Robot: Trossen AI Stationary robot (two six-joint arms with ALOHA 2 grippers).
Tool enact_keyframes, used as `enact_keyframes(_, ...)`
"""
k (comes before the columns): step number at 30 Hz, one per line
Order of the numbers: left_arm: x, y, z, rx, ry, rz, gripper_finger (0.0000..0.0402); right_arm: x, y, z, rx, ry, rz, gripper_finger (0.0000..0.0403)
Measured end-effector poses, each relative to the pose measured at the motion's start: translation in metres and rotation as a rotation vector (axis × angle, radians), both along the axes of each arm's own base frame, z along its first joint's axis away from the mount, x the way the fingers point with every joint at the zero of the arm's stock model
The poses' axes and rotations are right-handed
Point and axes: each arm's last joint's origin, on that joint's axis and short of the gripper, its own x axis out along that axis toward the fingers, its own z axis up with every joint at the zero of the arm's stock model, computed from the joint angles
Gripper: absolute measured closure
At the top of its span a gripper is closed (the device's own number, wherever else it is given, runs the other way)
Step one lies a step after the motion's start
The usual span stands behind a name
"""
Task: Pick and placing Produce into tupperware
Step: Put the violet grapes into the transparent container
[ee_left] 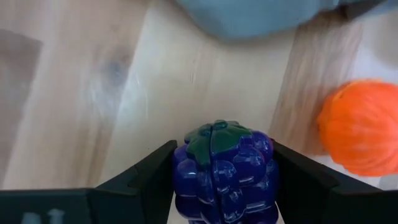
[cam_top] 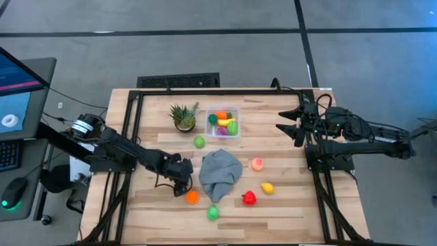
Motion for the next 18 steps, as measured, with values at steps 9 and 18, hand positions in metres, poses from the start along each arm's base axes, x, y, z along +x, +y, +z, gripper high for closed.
enact_keyframes(9, 0.015, 0.005, 0.017, 0.013, -0.049, -0.016, 0.0191, 0.0, 0.0, 0.0, 0.005, -0.001, -0.001, 0.007)
enact_keyframes(18, 0.021, 0.017, 0.04, 0.031, -0.138, 0.007, 0.0191, 0.0, 0.0, 0.0, 0.009, -0.003, -0.002, 0.007)
